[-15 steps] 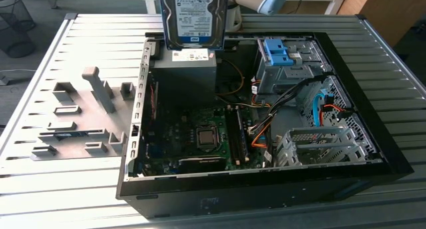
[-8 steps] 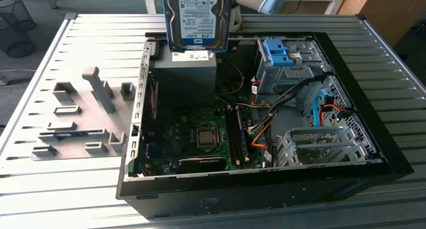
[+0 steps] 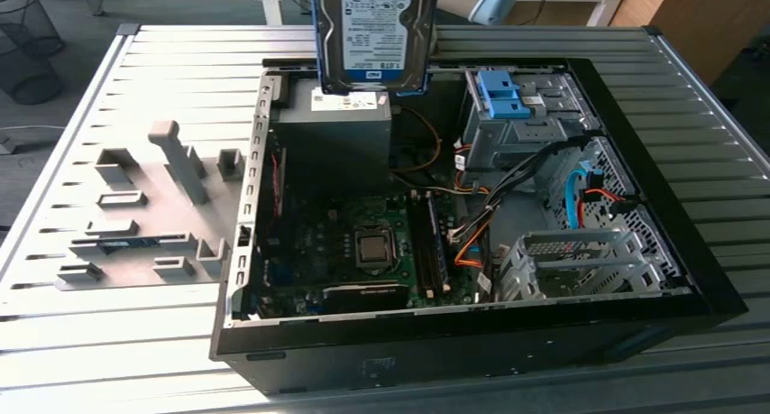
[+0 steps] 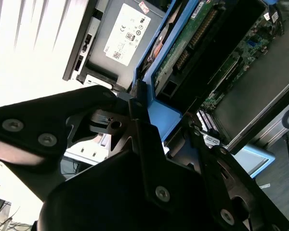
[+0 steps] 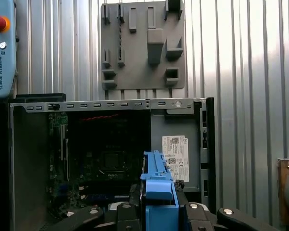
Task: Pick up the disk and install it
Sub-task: 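Pick up the disk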
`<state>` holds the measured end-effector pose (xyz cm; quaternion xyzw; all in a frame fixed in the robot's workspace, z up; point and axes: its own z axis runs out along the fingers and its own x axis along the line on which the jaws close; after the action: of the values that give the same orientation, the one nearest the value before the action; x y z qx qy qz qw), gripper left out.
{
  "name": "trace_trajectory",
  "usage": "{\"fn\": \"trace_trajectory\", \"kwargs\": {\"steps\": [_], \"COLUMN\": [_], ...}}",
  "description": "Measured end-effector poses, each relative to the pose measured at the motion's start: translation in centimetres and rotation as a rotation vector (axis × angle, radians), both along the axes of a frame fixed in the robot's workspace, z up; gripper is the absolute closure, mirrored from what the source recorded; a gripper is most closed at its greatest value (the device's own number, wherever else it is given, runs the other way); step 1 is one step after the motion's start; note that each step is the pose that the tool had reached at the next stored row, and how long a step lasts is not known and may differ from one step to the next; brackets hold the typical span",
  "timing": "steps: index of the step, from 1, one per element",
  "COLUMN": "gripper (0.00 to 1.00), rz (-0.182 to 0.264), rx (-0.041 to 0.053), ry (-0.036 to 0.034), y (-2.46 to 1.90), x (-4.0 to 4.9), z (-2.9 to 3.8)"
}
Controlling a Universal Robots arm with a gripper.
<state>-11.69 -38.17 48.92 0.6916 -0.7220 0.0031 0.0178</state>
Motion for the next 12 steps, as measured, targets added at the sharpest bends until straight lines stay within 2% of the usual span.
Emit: {"fn": "trace_trajectory", "kwargs": {"steps": [2,6,12], "gripper": [0.63,0.63,0.63], "rz": [0.0,0.0,0.0], "rx": [0.0,-0.0001,-0.0008], "ry": [0.0,0.0001,0.0001], "y": [-0.14,-0.76,-1.93], "x": [0.06,0.16,0.24], "z": [0.0,-0.02,-0.04]}}
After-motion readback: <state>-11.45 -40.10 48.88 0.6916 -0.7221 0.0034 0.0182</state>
